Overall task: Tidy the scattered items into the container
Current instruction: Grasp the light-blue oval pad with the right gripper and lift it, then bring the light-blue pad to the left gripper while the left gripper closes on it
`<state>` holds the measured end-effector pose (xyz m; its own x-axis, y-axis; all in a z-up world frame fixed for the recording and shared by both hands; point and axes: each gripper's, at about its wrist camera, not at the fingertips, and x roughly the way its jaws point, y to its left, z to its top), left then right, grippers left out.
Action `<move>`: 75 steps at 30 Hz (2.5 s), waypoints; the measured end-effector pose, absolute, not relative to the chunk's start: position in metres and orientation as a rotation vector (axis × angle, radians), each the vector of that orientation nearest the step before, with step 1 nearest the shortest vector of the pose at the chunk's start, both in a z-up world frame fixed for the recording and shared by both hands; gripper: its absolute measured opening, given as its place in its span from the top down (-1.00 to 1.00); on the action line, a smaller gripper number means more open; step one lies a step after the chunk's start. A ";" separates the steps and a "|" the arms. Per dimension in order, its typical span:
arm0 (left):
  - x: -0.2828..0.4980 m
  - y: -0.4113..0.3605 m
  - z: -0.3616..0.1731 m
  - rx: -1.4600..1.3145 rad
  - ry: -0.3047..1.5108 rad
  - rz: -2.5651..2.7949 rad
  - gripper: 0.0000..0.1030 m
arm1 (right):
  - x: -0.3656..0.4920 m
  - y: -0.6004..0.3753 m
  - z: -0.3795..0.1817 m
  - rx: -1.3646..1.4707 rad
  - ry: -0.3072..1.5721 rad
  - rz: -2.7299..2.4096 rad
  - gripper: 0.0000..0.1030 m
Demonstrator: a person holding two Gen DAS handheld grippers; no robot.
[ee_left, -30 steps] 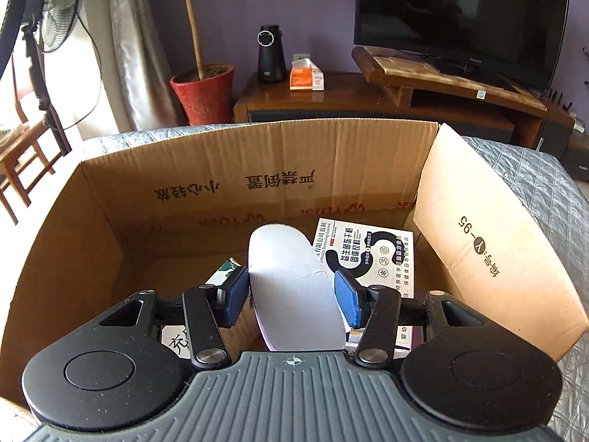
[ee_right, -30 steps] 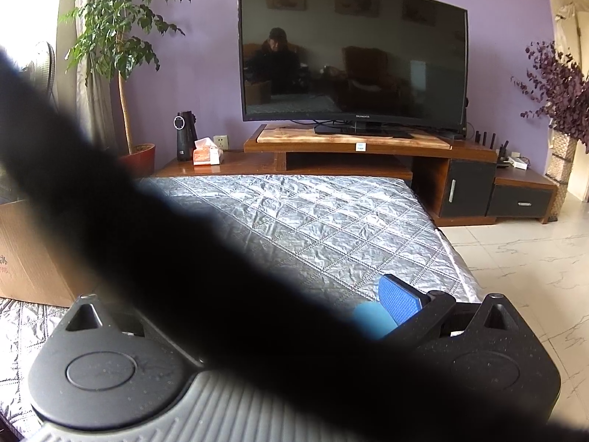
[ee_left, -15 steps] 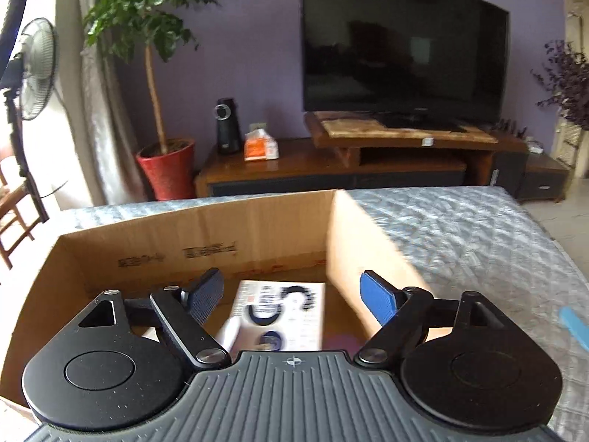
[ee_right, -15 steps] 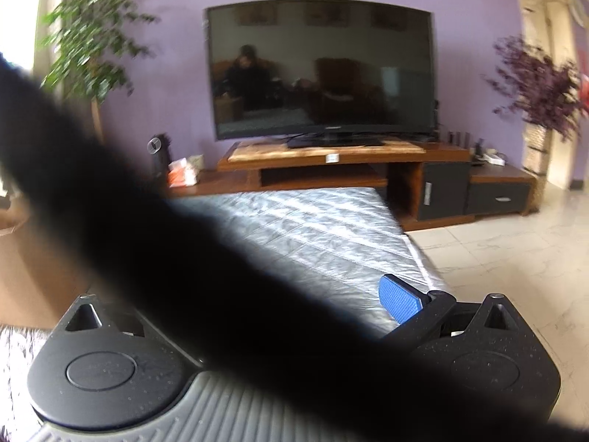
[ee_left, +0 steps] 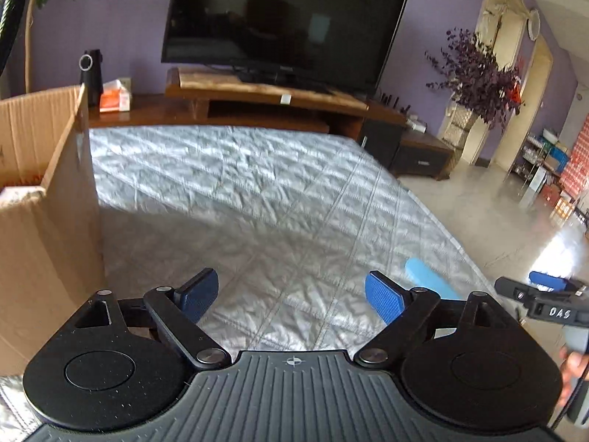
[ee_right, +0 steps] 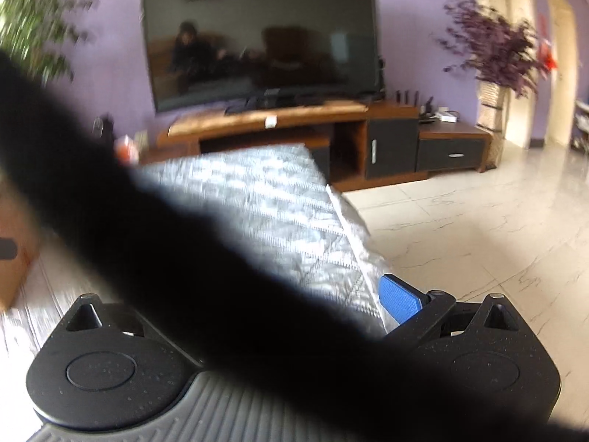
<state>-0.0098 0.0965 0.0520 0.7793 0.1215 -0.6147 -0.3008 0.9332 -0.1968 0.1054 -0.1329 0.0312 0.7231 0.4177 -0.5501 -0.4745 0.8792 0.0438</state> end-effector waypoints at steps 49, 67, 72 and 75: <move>-0.021 0.102 0.042 -0.325 0.656 0.222 -0.76 | 0.044 -0.043 0.006 -0.521 0.649 1.066 0.17; -0.018 0.105 0.032 -0.328 0.706 0.253 -0.78 | 0.042 -0.048 -0.001 -0.613 0.651 0.963 -0.34; -0.019 0.105 0.033 -0.309 0.700 0.260 -0.78 | 0.025 -0.042 0.002 -0.595 0.639 1.136 -0.50; -0.020 0.103 0.031 -0.284 0.706 0.268 -0.78 | 0.033 -0.048 0.004 -0.572 0.644 1.084 -0.51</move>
<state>-0.0200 0.1034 0.0311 0.7297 0.1451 -0.6682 -0.3352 0.9277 -0.1646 0.0327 -0.0475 0.0043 0.3244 0.6123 -0.7210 -0.9259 0.3617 -0.1094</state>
